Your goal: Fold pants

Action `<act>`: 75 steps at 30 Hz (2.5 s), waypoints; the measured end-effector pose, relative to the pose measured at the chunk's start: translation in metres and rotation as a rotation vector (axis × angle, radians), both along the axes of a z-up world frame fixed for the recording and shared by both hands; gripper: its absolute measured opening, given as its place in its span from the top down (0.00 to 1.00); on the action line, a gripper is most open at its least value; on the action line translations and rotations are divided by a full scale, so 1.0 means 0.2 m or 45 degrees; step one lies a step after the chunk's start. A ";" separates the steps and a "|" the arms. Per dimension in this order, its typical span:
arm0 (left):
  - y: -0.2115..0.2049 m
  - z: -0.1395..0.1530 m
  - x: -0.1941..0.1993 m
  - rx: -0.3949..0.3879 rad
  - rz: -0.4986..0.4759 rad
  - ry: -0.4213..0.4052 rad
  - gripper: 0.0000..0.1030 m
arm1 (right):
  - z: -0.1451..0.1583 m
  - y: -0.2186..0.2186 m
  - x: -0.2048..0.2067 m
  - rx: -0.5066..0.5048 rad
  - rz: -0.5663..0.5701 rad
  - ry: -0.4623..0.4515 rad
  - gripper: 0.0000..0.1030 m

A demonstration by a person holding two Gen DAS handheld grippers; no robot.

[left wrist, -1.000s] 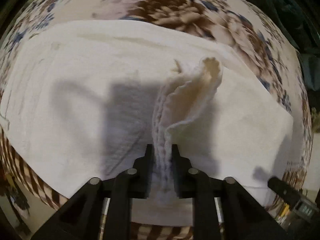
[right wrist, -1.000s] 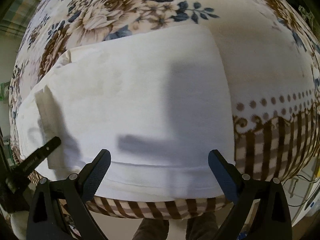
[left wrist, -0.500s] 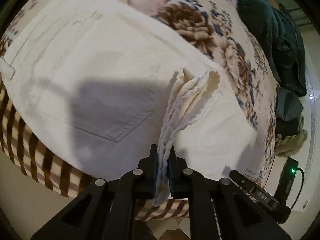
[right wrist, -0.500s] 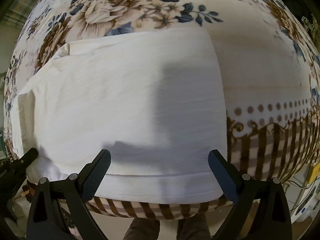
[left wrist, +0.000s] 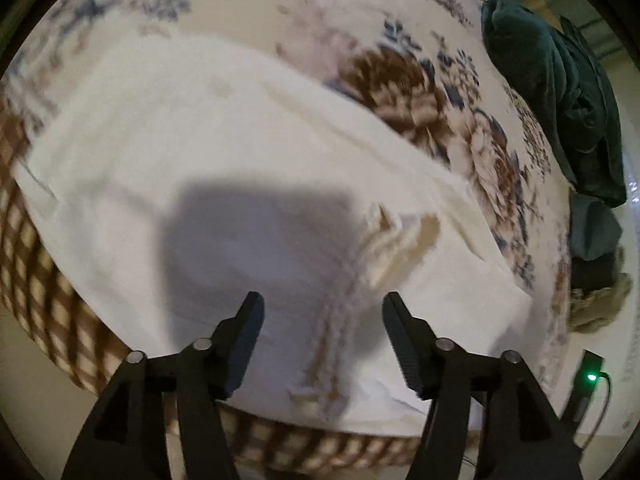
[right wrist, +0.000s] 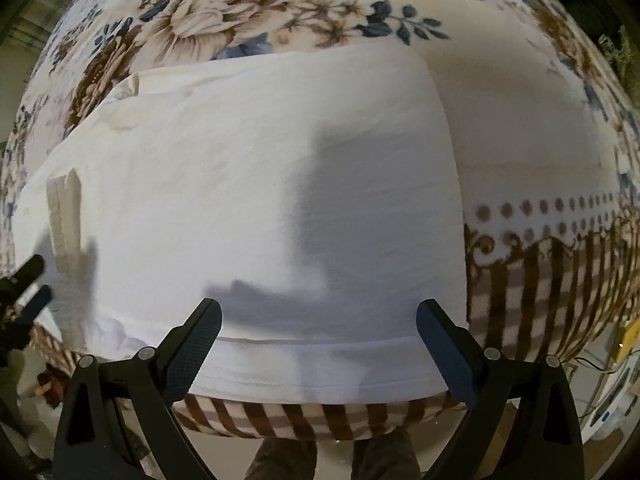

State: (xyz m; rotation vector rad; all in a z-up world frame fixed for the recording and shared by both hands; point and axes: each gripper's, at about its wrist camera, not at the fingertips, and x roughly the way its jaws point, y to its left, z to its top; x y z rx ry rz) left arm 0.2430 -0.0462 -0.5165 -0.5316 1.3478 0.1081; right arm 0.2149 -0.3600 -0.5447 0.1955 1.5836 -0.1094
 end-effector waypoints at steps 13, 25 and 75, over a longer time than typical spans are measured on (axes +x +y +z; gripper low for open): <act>0.52 -0.07 -0.25 -0.108 0.463 -0.067 0.02 | 0.07 0.25 -0.02 -0.078 -0.014 -0.010 0.00; 0.86 -0.31 -0.32 -0.421 0.932 -0.262 0.06 | -0.08 0.56 0.03 -0.107 0.079 0.041 0.00; -1.44 0.08 -0.22 0.182 -0.469 -0.278 0.82 | 0.08 -1.14 -0.23 -0.025 -0.350 -0.153 0.00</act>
